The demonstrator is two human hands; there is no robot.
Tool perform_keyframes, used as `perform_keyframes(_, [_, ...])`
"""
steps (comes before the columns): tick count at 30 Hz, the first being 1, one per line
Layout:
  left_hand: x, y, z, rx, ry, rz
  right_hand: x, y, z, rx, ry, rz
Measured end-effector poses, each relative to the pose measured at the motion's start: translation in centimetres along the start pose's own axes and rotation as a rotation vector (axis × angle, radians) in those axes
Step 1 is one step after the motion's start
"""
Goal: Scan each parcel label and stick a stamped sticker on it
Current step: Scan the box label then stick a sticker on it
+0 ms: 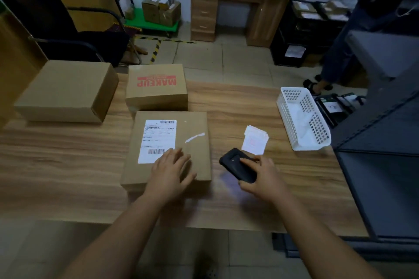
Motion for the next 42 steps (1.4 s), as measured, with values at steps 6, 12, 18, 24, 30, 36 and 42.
perform_keyframes(6, [2.7, 3.3, 3.6, 0.028, 0.03, -0.026, 5.2, 1.3, 2.9, -0.064, -0.106, -0.026])
perform_keyframes(12, [3.5, 5.3, 3.1, -0.049, 0.086, 0.027, 5.1, 4.5, 5.3, -0.003, 0.047, 0.015])
perform_keyframes(18, [3.6, 5.2, 2.7, -0.088, 0.086, 0.018, 1.1, 12.5, 8.6, 0.265, 0.091, 0.114])
perform_keyframes(24, [3.9, 5.1, 2.5, -0.091, 0.079, -0.005, 1.8, 15.5, 9.6, 0.381, 0.134, 0.028])
perform_keyframes(30, [4.2, 5.0, 2.3, -0.075, 0.1, 0.003, 0.2, 15.2, 9.8, 0.332, 0.477, -0.127])
perform_keyframes(36, [3.7, 5.1, 3.0, -0.096, 0.123, -0.067, -1.8, 14.5, 10.3, 0.32, 0.407, -0.189])
perform_keyframes(42, [1.3, 5.5, 4.0, -0.115, 0.002, -0.134, -4.9, 12.1, 6.7, 0.212, 0.588, -0.151])
Point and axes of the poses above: each hand's wrist, its own y-axis towards the middle knuckle, its own x-axis out of the palm, z = x × y, the point moved 6 cm from there along y, towards the middle knuckle, and after that the axes turned 5 degrees about -y, right-handed, at the moved point
